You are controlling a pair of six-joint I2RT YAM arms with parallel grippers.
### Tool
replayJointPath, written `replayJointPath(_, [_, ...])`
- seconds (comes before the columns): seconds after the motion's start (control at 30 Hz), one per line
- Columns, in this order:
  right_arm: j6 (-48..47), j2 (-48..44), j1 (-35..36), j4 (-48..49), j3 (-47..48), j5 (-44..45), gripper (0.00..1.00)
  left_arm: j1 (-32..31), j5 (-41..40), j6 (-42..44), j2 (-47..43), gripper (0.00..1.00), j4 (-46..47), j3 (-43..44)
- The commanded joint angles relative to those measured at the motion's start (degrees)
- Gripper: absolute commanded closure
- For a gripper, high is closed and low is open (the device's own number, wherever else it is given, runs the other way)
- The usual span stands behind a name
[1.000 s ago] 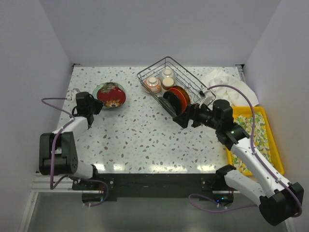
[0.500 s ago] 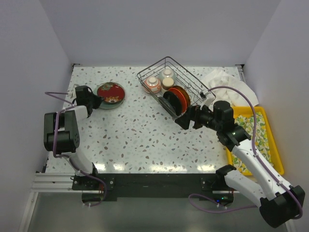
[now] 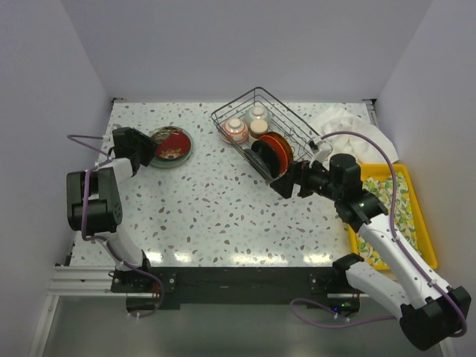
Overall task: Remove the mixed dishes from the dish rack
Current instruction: Place the plate at the center of the board.
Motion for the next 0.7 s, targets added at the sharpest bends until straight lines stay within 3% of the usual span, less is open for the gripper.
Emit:
replayJointPath(0.0, [-1.38,-1.21,-0.02,-0.80,2.95,1.73,0.06,0.74,0.73,4.30,0.08,0.35,-1.88,3.77])
replayJointPath(0.1, [-1.20,-1.74,-0.02,-1.42,3.04,2.61,0.06,0.83,0.82,6.58,-0.09,0.25,-4.25,5.00])
replayJointPath(0.13, [-1.20,-2.00,-0.02,-1.86,3.04,2.87,0.06,0.83,0.56,8.51,-0.53,0.17,-5.65,6.04])
replayJointPath(0.23, [-1.47,-2.27,-0.02,-2.56,3.13,3.84,0.06,0.83,-0.23,11.15,-1.05,0.11,-8.47,7.19])
replayJointPath(0.47, [-5.15,0.10,-0.02,-9.23,8.04,9.80,0.02,0.92,-1.11,19.33,-5.71,0.03,-18.39,8.78])
replayJointPath(0.67, [-8.05,5.10,-0.11,-12.76,13.67,16.58,0.01,0.57,-0.33,26.18,-15.81,0.00,-20.78,3.51])
